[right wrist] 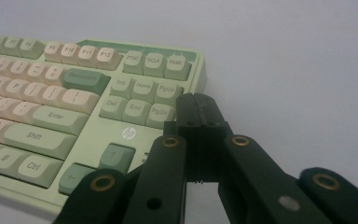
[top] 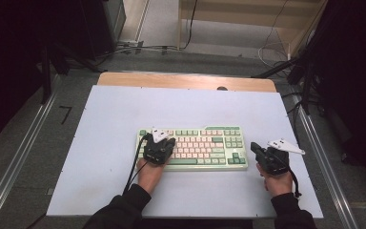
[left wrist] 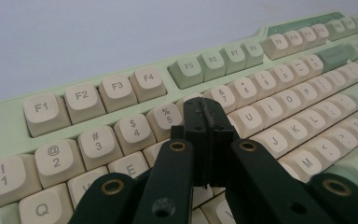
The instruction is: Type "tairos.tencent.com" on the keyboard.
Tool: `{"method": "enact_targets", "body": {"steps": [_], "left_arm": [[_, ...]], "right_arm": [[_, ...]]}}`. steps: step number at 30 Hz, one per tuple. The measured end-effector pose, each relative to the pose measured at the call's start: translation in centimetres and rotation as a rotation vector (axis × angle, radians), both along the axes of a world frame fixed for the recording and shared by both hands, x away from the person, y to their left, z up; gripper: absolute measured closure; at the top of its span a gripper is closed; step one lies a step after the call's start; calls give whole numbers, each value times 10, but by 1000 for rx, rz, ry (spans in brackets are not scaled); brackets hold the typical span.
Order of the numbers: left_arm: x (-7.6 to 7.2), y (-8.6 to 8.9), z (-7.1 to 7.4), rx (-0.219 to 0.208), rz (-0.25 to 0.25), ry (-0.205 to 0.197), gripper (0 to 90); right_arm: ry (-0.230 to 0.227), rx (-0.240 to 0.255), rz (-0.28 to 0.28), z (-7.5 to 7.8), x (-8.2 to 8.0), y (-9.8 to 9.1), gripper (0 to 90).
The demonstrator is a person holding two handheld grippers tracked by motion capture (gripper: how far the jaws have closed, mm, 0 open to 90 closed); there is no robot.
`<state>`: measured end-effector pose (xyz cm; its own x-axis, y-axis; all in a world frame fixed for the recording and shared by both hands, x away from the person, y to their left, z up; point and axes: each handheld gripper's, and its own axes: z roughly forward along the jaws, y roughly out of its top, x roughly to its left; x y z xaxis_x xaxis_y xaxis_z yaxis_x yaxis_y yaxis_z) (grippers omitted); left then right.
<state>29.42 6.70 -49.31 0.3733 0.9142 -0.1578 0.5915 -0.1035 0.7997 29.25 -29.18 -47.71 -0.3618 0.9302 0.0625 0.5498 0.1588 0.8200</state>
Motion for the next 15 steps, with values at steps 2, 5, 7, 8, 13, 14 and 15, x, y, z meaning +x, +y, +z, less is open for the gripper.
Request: {"method": "enact_targets", "body": {"steps": [2, 5, 7, 8, 13, 14, 15], "left_arm": [[0, -1, 0, 2, -1, -1, 900], [0, -2, -1, 14, -7, 16, 900], [1, -2, -2, 16, -9, 17, 900], [1, -2, -1, 11, -9, 18, 900], [-1, 2, 3, -7, 6, -10, 900], [-1, 4, 5, -13, 10, -14, 900], [-1, 4, 5, -13, 10, -14, 900]], "right_arm": [[0, 0, 0, 0, 0, 0, 873], [1, -1, 1, 0, 0, 0, 873], [1, 1, 2, 0, 0, 0, 873], [2, 2, 3, 0, 0, 1, 873], [-4, 9, 8, 1, -1, 2, 873], [-7, 10, 12, 2, -1, 3, 873], [-7, 10, 12, 2, -1, 3, 873]]}}
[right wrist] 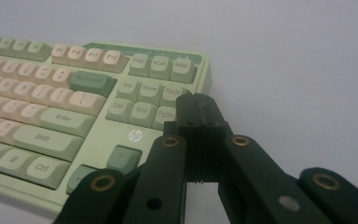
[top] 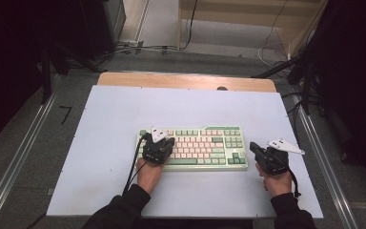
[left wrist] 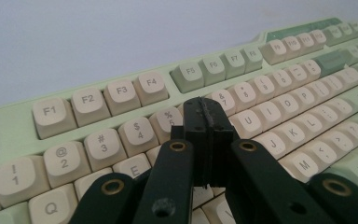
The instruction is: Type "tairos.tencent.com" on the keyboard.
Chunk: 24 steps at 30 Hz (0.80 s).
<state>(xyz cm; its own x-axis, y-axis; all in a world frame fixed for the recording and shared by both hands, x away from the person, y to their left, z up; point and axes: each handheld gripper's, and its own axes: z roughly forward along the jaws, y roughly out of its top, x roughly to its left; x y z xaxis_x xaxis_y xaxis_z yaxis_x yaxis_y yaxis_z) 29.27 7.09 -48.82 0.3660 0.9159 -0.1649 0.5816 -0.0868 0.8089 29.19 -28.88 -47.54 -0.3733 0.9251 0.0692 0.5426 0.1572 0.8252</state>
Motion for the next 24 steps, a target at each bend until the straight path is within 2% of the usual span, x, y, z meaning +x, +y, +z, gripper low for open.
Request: {"method": "enact_targets", "body": {"steps": [11, 24], "left_arm": [[-6, 6, 5, -13, 10, -16, 900], [-23, 36, 13, -34, 42, -27, 900]], "right_arm": [[-2, 10, 51, 3, 0, 21, 873], [-2, 8, 108, 2, 4, 48, 873]]}}
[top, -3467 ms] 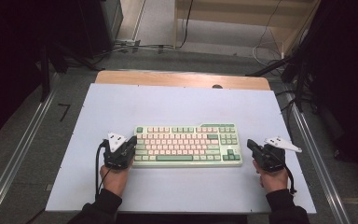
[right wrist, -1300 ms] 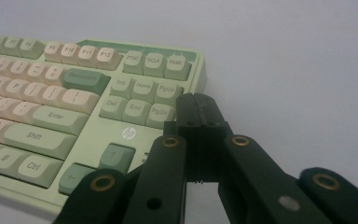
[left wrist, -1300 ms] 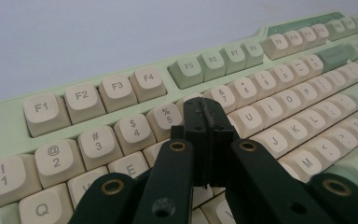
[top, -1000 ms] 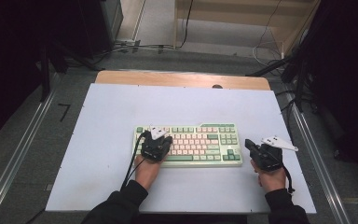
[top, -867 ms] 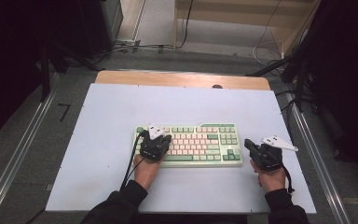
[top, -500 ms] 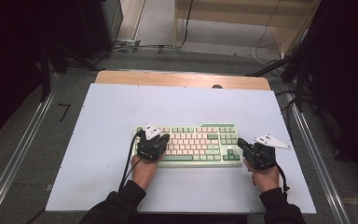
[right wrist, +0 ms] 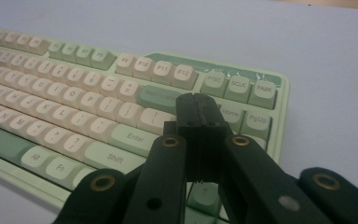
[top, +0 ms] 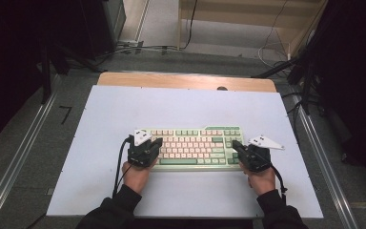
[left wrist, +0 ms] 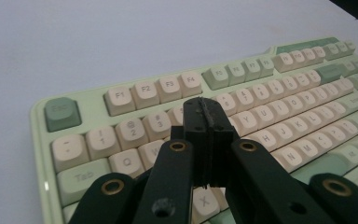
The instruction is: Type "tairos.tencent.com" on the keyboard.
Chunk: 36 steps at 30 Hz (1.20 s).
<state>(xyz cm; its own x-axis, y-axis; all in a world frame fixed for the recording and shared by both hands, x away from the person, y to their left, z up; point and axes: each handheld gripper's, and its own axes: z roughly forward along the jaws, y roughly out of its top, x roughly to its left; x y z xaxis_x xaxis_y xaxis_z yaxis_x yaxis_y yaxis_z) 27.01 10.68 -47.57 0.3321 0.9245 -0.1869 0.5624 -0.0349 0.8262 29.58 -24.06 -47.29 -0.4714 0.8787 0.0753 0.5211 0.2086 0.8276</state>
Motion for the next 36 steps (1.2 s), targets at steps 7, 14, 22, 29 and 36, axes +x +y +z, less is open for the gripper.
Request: {"method": "enact_targets", "body": {"steps": [7, 14, 22, 29, 36], "left_arm": [[-7, 11, 0, 10, 3, 4, 900], [-9, 18, -5, 33, 20, 29, 900], [-7, 19, -14, 51, 28, 58, 900], [-6, 19, -17, 66, 34, 64, 900], [-7, 14, -15, 76, 22, 40, 900]], "right_arm": [[3, 1, 6, 0, 1, 4, 873], [5, 0, 7, 0, 1, 5, 873], [2, -3, 11, -1, 2, 6, 873], [2, -5, 12, -1, 1, 6, 873], [1, -4, 14, -1, 2, 6, 873]]}}
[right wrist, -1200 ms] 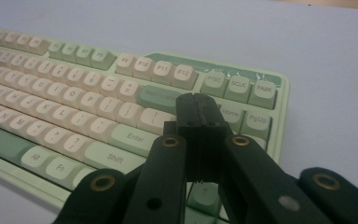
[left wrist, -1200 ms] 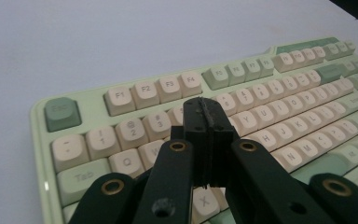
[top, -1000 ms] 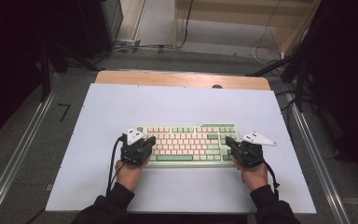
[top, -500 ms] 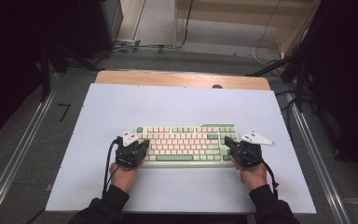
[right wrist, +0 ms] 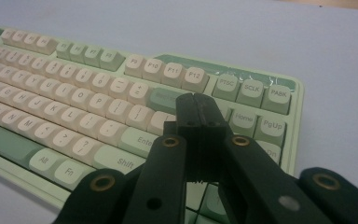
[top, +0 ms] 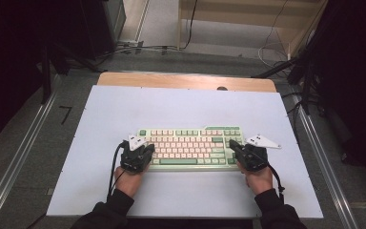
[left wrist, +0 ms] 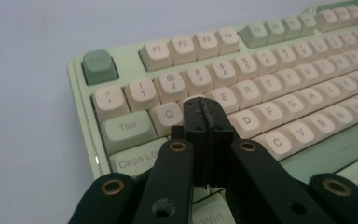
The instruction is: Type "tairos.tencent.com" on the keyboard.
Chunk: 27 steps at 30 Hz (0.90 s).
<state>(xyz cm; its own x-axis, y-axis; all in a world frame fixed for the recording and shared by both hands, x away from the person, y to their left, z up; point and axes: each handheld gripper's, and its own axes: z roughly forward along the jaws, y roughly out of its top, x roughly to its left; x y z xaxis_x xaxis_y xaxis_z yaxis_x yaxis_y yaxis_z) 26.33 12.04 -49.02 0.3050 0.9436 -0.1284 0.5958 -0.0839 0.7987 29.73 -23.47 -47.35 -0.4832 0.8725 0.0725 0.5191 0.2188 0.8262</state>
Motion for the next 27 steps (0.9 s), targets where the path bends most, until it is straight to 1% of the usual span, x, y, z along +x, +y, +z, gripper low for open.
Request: {"method": "enact_targets", "body": {"steps": [3, 14, 18, 27], "left_arm": [[0, -4, 4, -1, -9, -19, 900], [3, -11, 4, -21, -18, -18, 900], [3, -10, 4, -21, -19, -14, 900], [3, -7, 3, -30, -13, -16, 900]], "right_arm": [[0, 0, 1, 0, 0, 0, 873], [5, 0, 9, -1, 0, 2, 873], [3, 2, 12, 0, 0, 4, 873], [10, 6, 59, -2, 3, 28, 873]]}}
